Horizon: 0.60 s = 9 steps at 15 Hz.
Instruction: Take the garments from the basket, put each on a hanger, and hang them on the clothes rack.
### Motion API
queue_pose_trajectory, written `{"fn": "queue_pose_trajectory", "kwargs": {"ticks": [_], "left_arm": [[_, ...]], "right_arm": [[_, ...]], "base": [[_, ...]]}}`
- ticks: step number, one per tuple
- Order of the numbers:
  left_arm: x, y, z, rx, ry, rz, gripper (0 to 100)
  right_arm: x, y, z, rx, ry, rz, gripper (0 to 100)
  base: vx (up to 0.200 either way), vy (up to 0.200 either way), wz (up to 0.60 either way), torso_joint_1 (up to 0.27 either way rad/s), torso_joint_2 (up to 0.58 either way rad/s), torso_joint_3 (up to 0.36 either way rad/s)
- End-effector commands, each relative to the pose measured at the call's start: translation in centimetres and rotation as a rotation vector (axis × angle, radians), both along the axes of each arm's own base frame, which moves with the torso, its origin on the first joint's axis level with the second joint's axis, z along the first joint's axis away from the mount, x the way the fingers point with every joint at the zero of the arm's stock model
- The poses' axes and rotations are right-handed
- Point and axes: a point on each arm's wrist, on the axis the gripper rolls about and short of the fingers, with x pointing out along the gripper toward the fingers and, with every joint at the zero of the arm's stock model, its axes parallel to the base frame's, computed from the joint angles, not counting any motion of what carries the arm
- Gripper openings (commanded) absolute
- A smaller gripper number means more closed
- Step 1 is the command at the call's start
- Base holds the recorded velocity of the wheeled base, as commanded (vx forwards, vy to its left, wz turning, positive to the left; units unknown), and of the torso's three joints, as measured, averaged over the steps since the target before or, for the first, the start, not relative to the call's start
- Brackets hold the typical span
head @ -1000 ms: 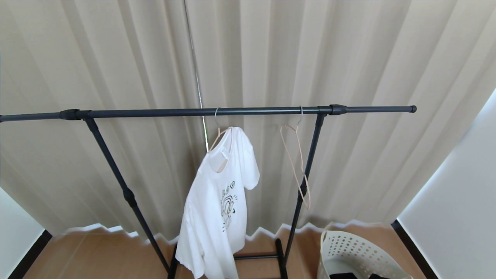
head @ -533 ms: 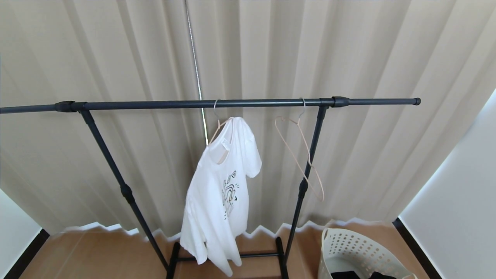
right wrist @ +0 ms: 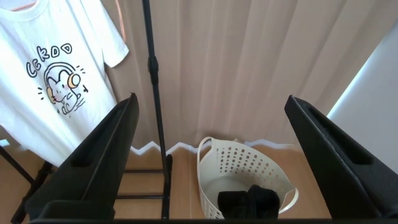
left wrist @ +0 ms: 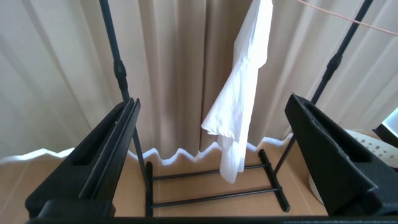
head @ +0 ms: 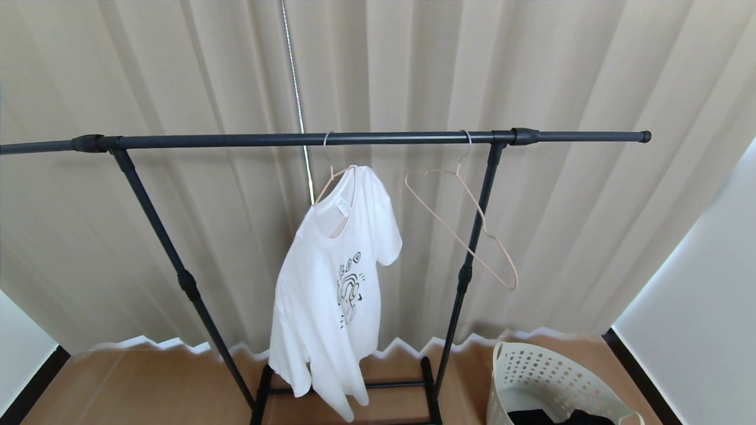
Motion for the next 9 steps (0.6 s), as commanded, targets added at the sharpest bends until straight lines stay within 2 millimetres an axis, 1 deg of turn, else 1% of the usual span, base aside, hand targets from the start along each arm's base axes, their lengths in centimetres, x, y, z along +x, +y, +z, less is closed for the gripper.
{"fn": "queue_pose_trajectory", "kwargs": {"ticks": [1, 9], "left_arm": [[0.01, 0.00, 0.00, 0.000, 0.001, 0.000, 100], [0.01, 0.00, 0.00, 0.000, 0.001, 0.000, 100]], "right_arm": [[0.01, 0.00, 0.01, 0.000, 0.001, 0.000, 100], [0.01, 0.00, 0.01, 0.000, 0.001, 0.000, 100]], "base": [[0.000, 0.000, 0.00, -0.149, 0.35, 0.188], [0.000, 0.000, 0.00, -0.154, 0.38, 0.215]]}}
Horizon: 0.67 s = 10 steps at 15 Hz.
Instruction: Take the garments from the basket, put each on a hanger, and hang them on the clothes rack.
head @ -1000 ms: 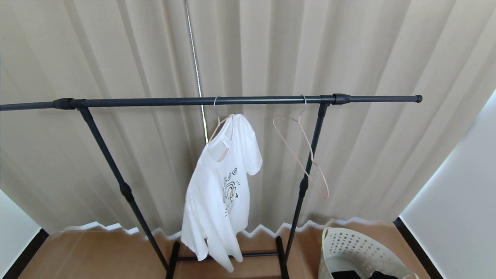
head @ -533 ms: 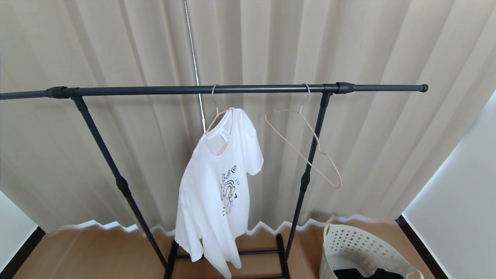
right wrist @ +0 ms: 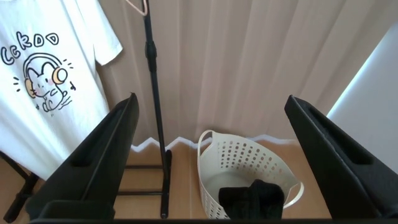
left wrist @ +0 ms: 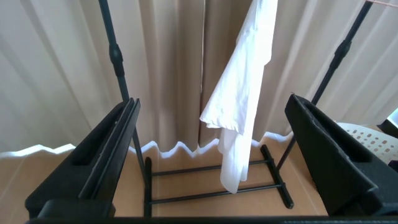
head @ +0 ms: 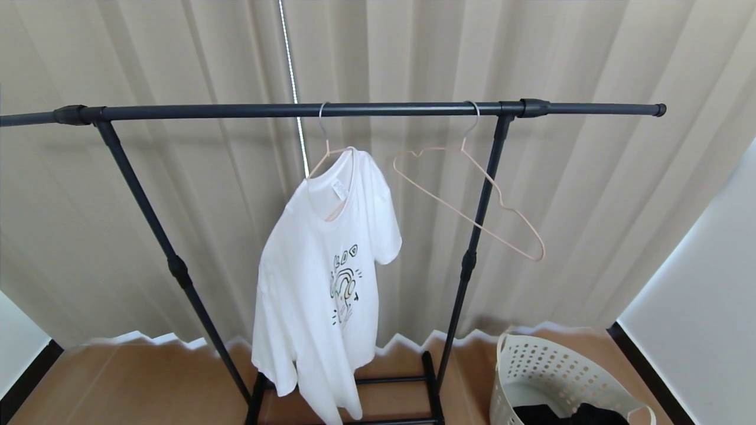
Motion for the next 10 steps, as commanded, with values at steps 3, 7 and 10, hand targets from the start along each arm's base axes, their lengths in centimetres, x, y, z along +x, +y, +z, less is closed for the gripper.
{"fn": "queue_pose_trajectory", "kwargs": {"ticks": [3, 7, 10], "left_arm": [[0.01, 0.00, 0.00, -0.002, 0.001, 0.001, 100], [0.01, 0.00, 0.00, -0.002, 0.001, 0.001, 100], [0.01, 0.00, 0.00, -0.003, 0.002, 0.000, 100]], "right_arm": [[0.01, 0.00, -0.01, 0.001, 0.002, 0.000, 100], [0.01, 0.00, -0.01, 0.000, 0.002, 0.000, 100], [0.01, 0.00, -0.01, 0.001, 0.002, 0.000, 100]], "base": [[0.000, 0.000, 0.00, -0.203, 0.49, 0.292], [0.000, 0.000, 0.00, -0.209, 0.54, 0.338], [0.000, 0.000, 0.00, -0.186, 0.53, 0.351]]}}
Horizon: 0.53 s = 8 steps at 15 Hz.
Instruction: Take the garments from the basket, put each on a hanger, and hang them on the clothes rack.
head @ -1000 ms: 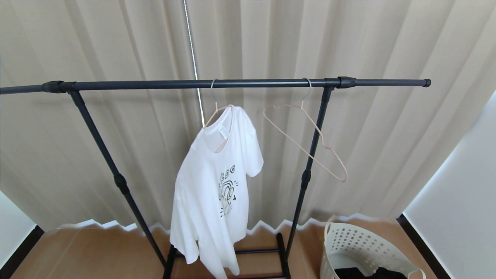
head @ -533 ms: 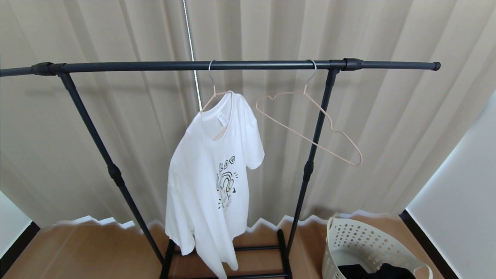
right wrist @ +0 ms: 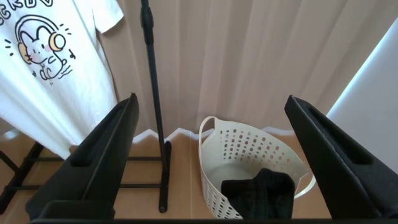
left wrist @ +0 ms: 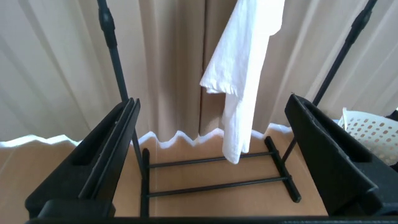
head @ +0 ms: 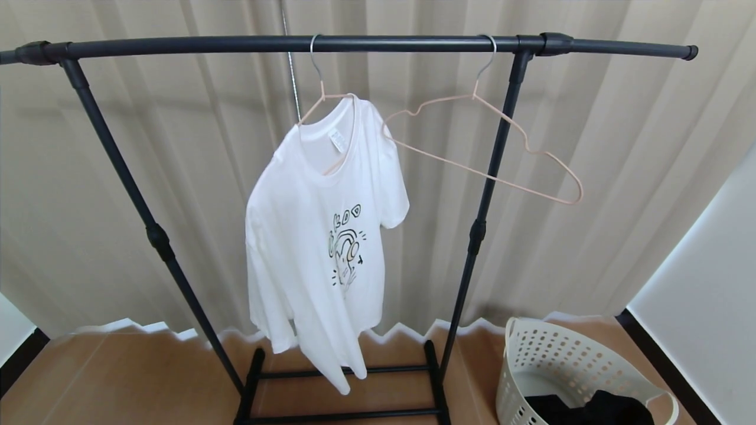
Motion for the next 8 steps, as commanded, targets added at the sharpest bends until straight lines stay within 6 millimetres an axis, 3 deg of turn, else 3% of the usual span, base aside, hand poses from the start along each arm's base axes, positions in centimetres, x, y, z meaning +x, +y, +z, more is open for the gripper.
{"fn": "queue_pose_trajectory", "kwargs": {"ticks": [1, 8], "left_arm": [[0.01, 0.00, 0.00, -0.001, 0.001, -0.001, 100], [0.01, 0.00, 0.00, -0.006, 0.002, 0.001, 100]], "right_arm": [[0.01, 0.00, 0.02, 0.000, 0.000, 0.000, 100], [0.01, 0.00, 0.02, 0.000, 0.000, 0.000, 100]], "base": [[0.000, 0.000, 0.00, -0.168, 0.51, 0.334], [0.000, 0.000, 0.00, -0.140, 0.49, 0.348]]}}
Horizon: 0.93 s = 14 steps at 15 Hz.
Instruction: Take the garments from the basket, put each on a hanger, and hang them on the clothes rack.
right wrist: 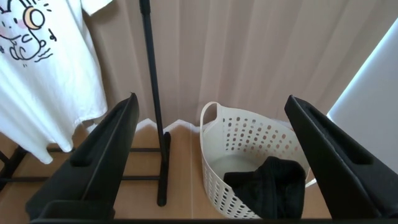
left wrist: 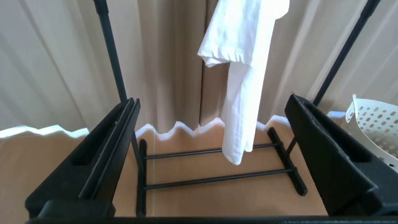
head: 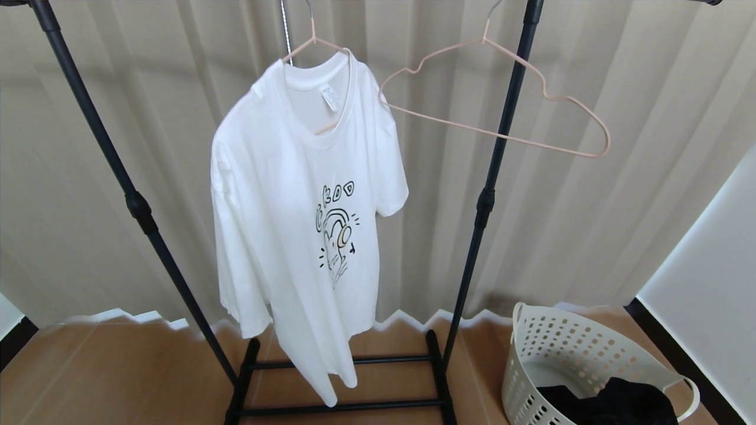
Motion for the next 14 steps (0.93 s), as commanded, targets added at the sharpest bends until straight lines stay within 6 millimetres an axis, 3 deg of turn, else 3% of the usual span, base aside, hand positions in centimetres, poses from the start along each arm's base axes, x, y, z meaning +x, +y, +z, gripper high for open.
{"fn": "queue_pose_trajectory", "kwargs": {"ticks": [1, 8, 12, 14], "left_arm": [[0.01, 0.00, 0.00, -0.001, 0.001, 0.000, 100], [0.01, 0.00, 0.00, -0.001, 0.001, 0.000, 100], [0.01, 0.00, 0.00, -0.001, 0.001, 0.000, 100], [0.01, 0.00, 0.00, -0.001, 0.001, 0.000, 100]], "right_arm": [[0.01, 0.00, 0.00, 0.000, 0.002, 0.000, 100], [0.01, 0.00, 0.00, 0.002, 0.002, -0.002, 100], [0.01, 0.00, 0.00, 0.000, 0.002, -0.002, 100], [0.01, 0.00, 0.00, 0.000, 0.002, -0.002, 100]], "base": [[0.000, 0.000, 0.00, -0.110, 0.47, 0.373], [0.000, 0.000, 0.00, -0.055, 0.45, 0.383], [0.000, 0.000, 0.00, -0.003, 0.12, 0.107], [0.000, 0.000, -0.60, 0.005, 0.02, 0.022]]}}
